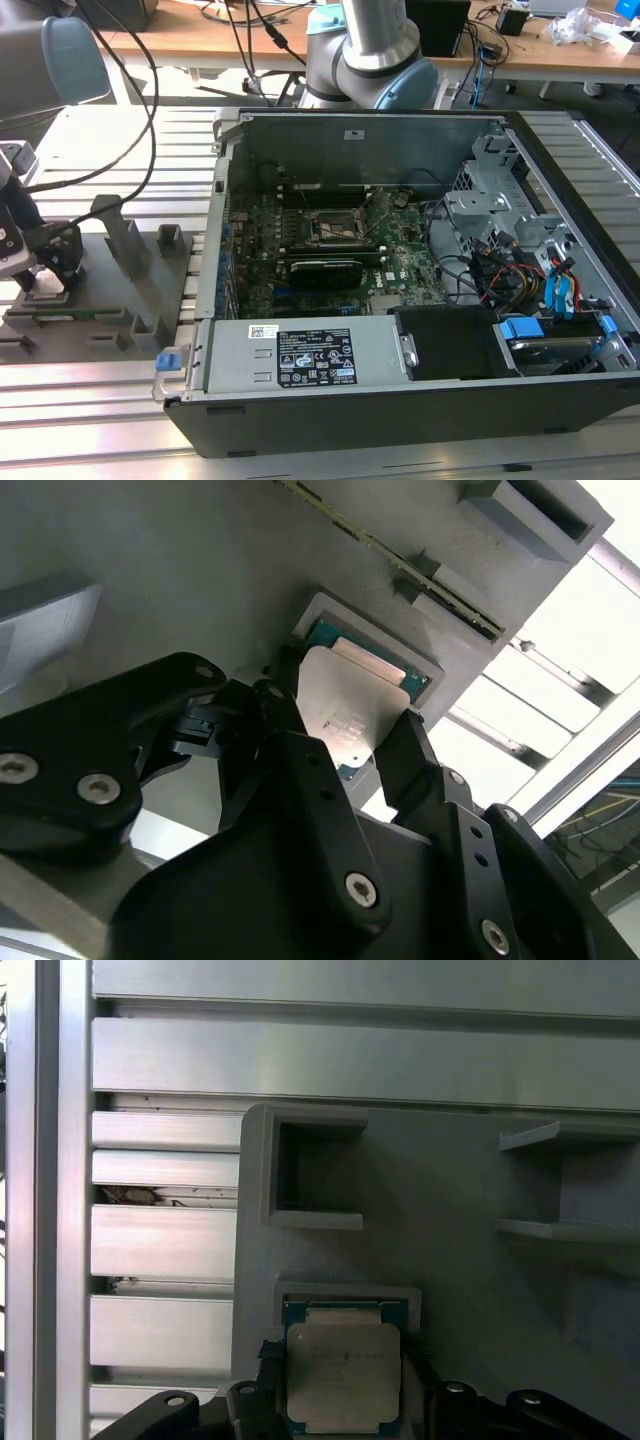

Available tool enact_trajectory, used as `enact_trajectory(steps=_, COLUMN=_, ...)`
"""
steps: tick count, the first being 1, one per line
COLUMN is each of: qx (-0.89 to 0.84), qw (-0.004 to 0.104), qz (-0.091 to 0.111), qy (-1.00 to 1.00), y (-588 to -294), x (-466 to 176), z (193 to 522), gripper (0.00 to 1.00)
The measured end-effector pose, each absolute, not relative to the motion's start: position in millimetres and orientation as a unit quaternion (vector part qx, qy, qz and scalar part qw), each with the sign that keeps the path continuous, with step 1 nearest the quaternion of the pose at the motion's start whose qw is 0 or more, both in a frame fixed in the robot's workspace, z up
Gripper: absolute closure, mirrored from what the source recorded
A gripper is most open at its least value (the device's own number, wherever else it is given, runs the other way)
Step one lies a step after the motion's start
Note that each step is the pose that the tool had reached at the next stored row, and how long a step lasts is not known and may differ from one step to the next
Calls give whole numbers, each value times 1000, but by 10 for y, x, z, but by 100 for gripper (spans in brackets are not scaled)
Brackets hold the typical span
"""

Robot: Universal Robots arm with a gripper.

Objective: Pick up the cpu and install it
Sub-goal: 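Pick up the cpu and move it towards the insertion slot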

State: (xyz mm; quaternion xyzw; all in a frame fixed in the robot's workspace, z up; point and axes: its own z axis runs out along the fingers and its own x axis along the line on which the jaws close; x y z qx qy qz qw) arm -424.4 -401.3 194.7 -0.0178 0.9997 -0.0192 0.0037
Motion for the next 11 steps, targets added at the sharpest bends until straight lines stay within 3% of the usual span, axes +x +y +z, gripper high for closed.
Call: enact_trajectory(steps=11, qx=-18, qw=4, qz=-19, qy=1000, y=-4012, x=-4244, z=2190, gripper=45)
